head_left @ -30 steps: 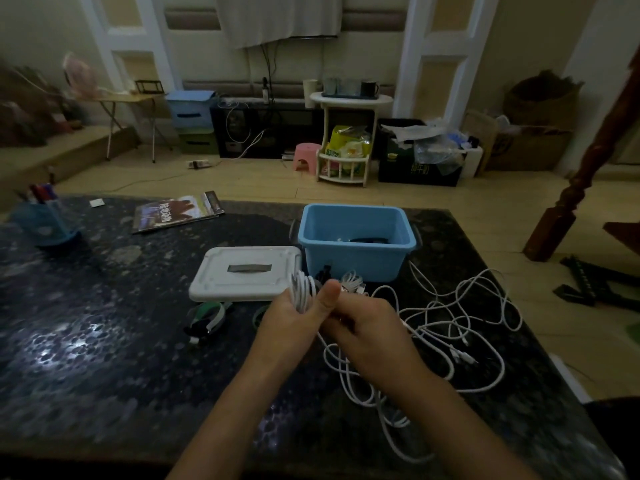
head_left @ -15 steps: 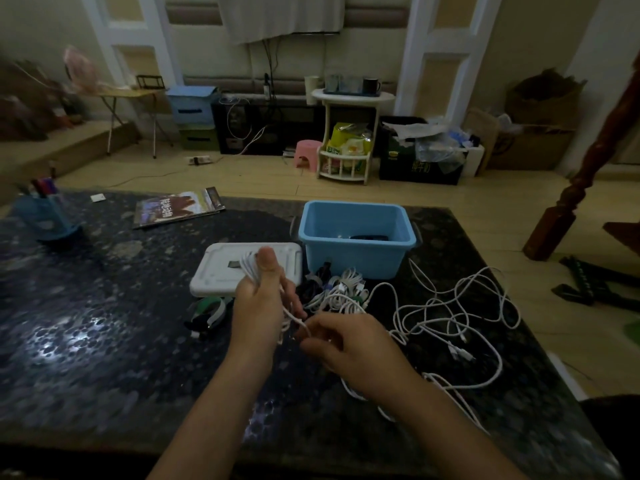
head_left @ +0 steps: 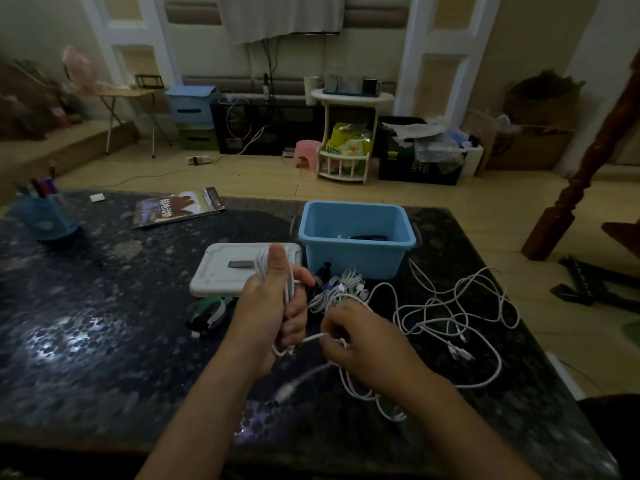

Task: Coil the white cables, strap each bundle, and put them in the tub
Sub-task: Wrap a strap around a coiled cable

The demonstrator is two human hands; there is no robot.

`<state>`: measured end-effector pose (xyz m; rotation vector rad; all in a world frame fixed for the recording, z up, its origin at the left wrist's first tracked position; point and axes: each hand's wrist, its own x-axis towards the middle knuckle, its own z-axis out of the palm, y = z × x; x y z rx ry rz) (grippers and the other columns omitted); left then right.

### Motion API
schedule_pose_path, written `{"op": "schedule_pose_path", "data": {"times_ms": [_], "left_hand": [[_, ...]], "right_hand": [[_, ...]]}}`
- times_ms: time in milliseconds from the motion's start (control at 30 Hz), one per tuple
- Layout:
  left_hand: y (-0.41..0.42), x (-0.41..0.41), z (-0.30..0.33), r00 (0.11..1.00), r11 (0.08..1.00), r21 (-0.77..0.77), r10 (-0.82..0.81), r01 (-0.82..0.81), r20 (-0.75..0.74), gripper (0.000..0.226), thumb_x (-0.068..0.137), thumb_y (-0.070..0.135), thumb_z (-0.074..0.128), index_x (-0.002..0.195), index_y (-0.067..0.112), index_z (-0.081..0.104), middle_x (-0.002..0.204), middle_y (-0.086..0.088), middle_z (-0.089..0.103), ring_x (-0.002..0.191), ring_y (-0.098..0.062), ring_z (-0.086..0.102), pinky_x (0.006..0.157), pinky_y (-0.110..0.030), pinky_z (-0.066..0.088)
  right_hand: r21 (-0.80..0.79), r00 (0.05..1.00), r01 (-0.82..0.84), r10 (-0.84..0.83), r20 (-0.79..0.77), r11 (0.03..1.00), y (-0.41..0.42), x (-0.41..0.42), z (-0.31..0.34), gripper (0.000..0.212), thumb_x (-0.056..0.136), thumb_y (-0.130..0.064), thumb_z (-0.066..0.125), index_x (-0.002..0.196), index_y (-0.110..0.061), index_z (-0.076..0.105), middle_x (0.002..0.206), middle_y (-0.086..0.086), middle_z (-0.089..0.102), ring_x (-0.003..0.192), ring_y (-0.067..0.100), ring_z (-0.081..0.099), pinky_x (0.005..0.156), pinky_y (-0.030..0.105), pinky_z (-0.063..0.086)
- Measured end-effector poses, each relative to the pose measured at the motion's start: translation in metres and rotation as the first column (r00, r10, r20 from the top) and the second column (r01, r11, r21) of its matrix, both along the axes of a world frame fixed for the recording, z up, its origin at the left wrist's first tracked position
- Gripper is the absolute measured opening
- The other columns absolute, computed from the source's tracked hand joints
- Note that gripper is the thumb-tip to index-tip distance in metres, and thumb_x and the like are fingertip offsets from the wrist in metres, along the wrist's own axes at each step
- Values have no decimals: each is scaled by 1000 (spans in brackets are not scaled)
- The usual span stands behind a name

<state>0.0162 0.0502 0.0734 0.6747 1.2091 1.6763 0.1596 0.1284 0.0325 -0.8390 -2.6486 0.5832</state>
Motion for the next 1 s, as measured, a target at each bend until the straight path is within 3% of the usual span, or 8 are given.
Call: {"op": "schedule_pose_path", "data": {"times_ms": [233, 333, 467, 600, 667, 767, 867, 1000], "left_hand": [[-2, -6, 1, 981, 998, -1, 64, -65, -182, 71, 84, 69, 40, 89, 3, 66, 62, -9, 48, 36, -14, 33, 39, -20, 26], [-4, 2, -2, 895, 989, -131, -2, -64, -447, 72, 85, 69, 34, 90, 8, 71, 68, -13, 65, 37, -15, 45, 35, -23, 34], [-1, 12, -8, 751, 966, -228, -59, -124, -658, 78, 75, 77, 29, 70, 11, 70, 43, -2, 56, 37, -8, 50, 46, -21, 41], [2, 16, -11, 725, 981, -178, -64, -82, -686, 49, 86, 63, 36, 66, 22, 55, 45, 21, 56, 44, 9, 51, 44, -8, 33], [5, 17, -11, 737, 986, -147, -47, -73, -675, 41, 87, 60, 38, 65, 28, 50, 46, 26, 55, 46, 12, 50, 45, -8, 33], [6, 12, -16, 804, 984, -147, -8, -99, -595, 43, 86, 63, 42, 63, 27, 51, 43, 18, 53, 46, 5, 51, 50, -12, 38], [7, 6, -22, 822, 976, -182, -7, -117, -570, 47, 75, 72, 50, 74, 25, 55, 47, 10, 54, 51, -7, 54, 54, -26, 45], [9, 6, -26, 770, 982, -189, -98, -30, -631, 55, 61, 61, 75, 100, 25, 60, 72, 23, 68, 67, 10, 62, 65, -14, 48]], "right_hand": [[-134, 977, 138, -157, -147, 981, 21, 10, 4, 18, 86, -45, 72, 82, -31, 61, 78, -15, 66, 75, -1, 62, 68, 28, 52], [-242, 949, 103, -169, -267, 965, 19, 7, 7, 15, 82, -34, 80, 78, -30, 66, 76, -14, 69, 75, -1, 64, 70, 26, 54], [-299, 936, 90, -183, -299, 950, 16, 2, 10, 15, 81, -31, 82, 80, -27, 67, 75, -6, 69, 71, 7, 64, 68, 31, 55], [-358, 925, 75, -200, -325, 931, 16, 4, 14, 14, 80, -27, 83, 80, -24, 69, 72, -7, 70, 67, 1, 64, 60, 19, 51], [-403, 916, 54, -206, -344, 914, 18, 5, 16, 10, 84, -23, 79, 81, -24, 70, 74, -6, 71, 69, 2, 65, 64, 21, 54], [-425, 904, 52, -224, -365, 904, 23, 8, 19, 2, 89, -26, 74, 88, -26, 72, 87, -8, 72, 84, 4, 68, 81, 32, 58], [-423, 871, 81, -270, -410, 903, 25, 13, 23, 3, 87, -26, 77, 89, -24, 76, 80, -9, 74, 77, 3, 69, 78, 29, 58], [-453, 847, 98, -313, -429, 886, 21, 15, 27, 8, 83, -22, 80, 90, -19, 79, 77, -6, 76, 74, 7, 73, 78, 30, 60]]}}
